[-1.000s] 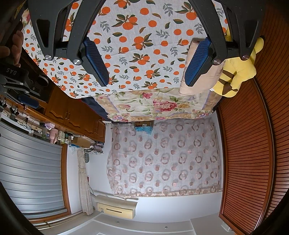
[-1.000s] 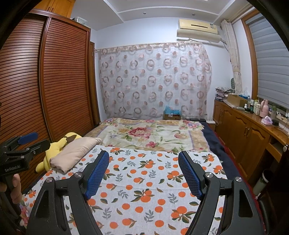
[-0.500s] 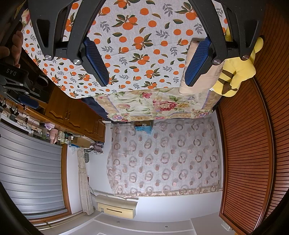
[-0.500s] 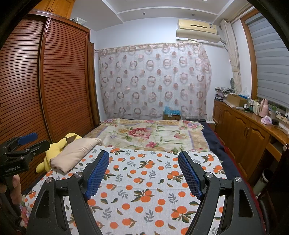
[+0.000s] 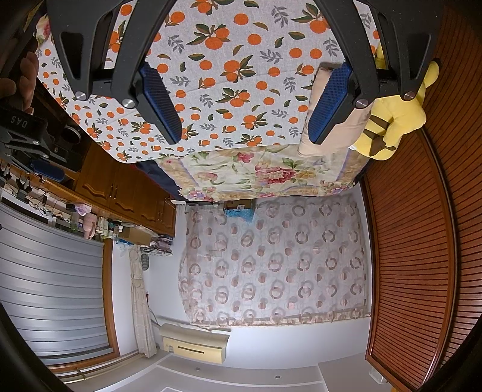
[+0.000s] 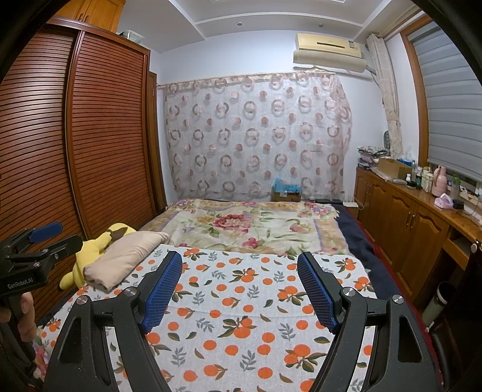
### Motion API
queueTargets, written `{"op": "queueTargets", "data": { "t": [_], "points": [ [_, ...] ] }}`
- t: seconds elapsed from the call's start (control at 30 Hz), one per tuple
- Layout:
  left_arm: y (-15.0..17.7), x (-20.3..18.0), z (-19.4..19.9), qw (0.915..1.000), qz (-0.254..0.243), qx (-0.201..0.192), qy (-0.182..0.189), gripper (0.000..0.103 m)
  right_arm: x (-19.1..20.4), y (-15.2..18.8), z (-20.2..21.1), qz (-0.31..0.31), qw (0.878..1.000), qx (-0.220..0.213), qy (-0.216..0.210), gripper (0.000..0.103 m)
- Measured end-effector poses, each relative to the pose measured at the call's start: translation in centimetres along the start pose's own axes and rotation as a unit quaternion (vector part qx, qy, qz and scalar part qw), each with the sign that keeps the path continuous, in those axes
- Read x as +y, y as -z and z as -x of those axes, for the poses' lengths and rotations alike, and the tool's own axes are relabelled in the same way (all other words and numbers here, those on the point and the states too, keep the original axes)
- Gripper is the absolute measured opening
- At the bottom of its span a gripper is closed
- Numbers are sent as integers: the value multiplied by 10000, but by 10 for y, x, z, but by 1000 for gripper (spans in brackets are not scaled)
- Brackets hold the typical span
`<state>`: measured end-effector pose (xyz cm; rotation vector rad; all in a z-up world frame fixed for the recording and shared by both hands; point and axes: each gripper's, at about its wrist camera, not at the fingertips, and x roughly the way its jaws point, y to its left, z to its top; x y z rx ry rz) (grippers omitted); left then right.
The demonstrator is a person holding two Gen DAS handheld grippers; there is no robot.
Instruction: Fold small clothes
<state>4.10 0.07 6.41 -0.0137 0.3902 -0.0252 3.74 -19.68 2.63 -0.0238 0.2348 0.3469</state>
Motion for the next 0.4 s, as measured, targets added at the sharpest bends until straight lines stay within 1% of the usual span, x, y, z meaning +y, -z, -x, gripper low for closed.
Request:
{"op": "queueTargets", "data": {
  "t": [0.4],
  "points": [
    [1, 0, 0, 10000, 4, 4, 1, 86, 0, 0, 0, 5, 10000, 2, 6, 80]
  ]
}}
